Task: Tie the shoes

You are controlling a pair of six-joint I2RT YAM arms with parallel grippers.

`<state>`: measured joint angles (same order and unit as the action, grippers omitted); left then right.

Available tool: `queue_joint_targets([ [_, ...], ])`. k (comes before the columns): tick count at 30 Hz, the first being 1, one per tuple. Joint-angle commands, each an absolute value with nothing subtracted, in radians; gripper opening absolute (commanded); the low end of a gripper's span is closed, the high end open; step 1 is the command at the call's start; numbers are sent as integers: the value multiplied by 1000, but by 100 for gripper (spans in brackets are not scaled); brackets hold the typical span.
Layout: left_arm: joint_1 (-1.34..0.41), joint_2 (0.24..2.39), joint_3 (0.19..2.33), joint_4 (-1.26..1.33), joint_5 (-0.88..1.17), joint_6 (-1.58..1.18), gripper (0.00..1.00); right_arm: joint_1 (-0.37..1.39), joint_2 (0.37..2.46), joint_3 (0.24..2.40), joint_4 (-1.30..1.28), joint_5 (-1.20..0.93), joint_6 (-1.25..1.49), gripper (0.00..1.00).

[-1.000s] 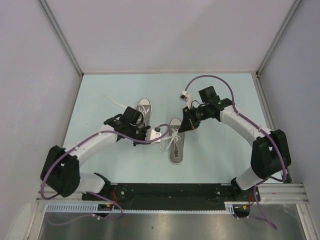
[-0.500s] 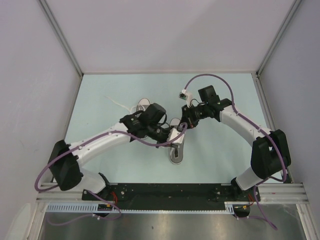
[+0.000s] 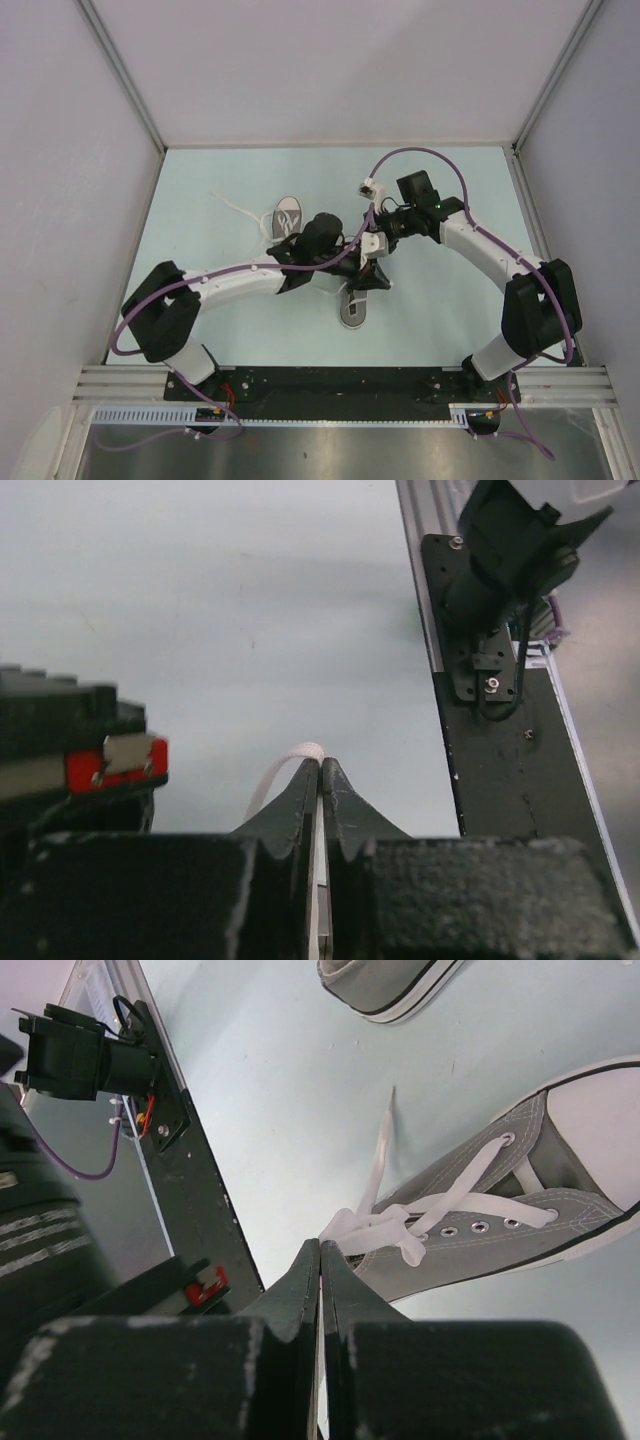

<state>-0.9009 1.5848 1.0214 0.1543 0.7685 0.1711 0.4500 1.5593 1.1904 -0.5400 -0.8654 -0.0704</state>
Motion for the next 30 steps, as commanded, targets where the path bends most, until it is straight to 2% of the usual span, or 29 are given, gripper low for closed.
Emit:
queue_joint_targets([
  [1,-896,1523,954,417,681,-38,11,453,1542,1189,-511,-885,-64,0],
  [4,-879,1494,901,500,618,-124,8,454,1545,1189,-511,-887,-63,0],
  [9,-854,1502,919,578,684,-225,0,453,1549,1189,-512,-887,-64,0],
  [17,-859,1551,936,603,712,-265,1,457,1543,1189,-511,-887,-55,0],
  [19,-859,1540,919,563,719,-212,15,459,1543,1189,-512,-887,-54,0],
  [21,-859,1511,882,425,741,-64,34,462,1540,1189,-512,-888,-54,0],
  [24,-845,1395,799,216,776,158,48,469,1537,1189,-515,-888,-52,0],
  [26,-825,1259,726,151,791,237,51,477,1532,1189,-514,-891,-48,0],
  [30,-677,1086,678,39,802,253,52,505,1535,1189,-497,-884,-51,0],
])
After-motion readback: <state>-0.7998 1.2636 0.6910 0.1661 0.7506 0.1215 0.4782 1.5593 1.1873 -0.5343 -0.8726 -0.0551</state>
